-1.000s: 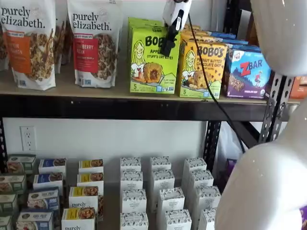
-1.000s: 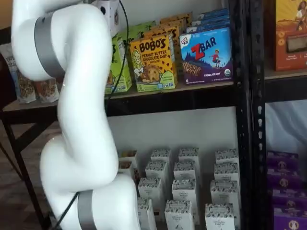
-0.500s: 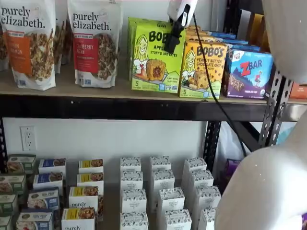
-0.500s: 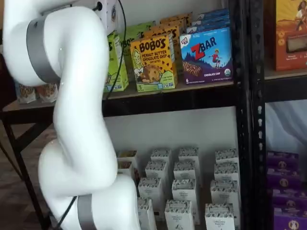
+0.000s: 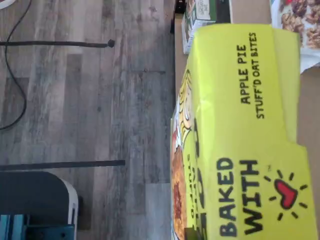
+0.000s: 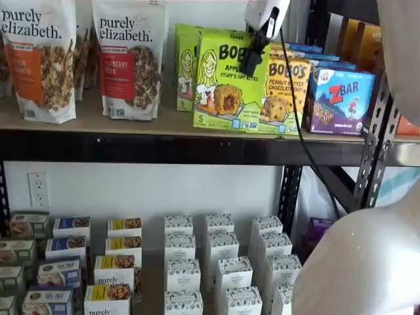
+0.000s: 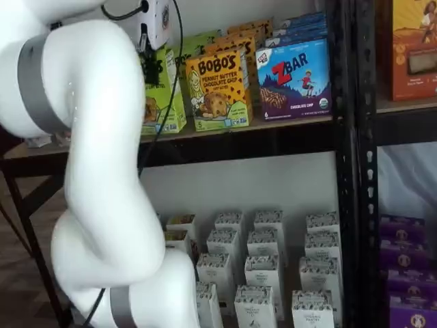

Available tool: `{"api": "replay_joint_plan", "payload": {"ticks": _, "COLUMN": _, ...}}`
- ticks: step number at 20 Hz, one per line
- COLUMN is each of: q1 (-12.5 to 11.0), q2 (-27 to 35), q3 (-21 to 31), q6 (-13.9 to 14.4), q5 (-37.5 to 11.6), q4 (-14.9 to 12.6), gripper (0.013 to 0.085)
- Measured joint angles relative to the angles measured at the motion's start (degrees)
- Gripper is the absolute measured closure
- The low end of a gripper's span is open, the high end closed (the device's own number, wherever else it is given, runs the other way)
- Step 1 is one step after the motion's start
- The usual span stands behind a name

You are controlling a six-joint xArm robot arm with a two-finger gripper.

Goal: Pick the green box on the top shelf, the fourth from the left

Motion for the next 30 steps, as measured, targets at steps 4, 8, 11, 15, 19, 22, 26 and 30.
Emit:
{"api": "replay_joint_plan", "payload": {"ticks": 4, "q1": -1.15, "q2": -2.28, "q3": 1.73, "q6": -0.98, "q5": 1.01, "q4": -0.1, "gripper": 0.073}}
{"api": "replay_joint_plan", "payload": {"ticks": 8, "q1": -1.48, "q2": -4.28, "q3": 3.75, "q6": -1.43, "q5": 0.89, "q4": -0.65, "gripper": 0.073}}
{"api": "replay_joint_plan", "payload": {"ticks": 11, "q1": -1.27, "q2": -5.91, "q3": 5.7, "q6": -1.45, "q5": 0.13, "q4": -1.17, "gripper": 0.073}}
{"api": "replay_joint_plan", "payload": {"ticks": 15, "q1": -0.89, "q2": -7.72, "q3": 8.03, "q6": -1.26, "q5": -0.76, "q4": -1.41, "gripper": 0.073}}
{"api": "replay_joint_plan", "payload": {"ticks": 19, "q1": -0.46, "q2": -9.48, "q3": 10.28, "q6": -1.04, "q5": -1.97, "q4": -1.76, "gripper": 0.073}}
{"api": "replay_joint_plan", "payload": {"ticks": 22, "q1": -0.05, "q2": -10.62, "q3": 11.73, "q6": -0.81, "q5": -2.74, "q4": -2.18, "gripper": 0.073}}
{"api": "replay_joint_plan", "payload": {"ticks": 26, "q1": 0.48, "q2": -12.04, "q3": 13.4, "q6": -0.38, "q5": -3.45, "q4": -2.35, "gripper": 0.073}}
{"api": "replay_joint_plan", "payload": {"ticks": 30, "q1": 1.2, "q2": -13.22, "q3": 14.66, "q6": 0.3, "q5": -3.6, "q4": -2.38, "gripper": 0.073}}
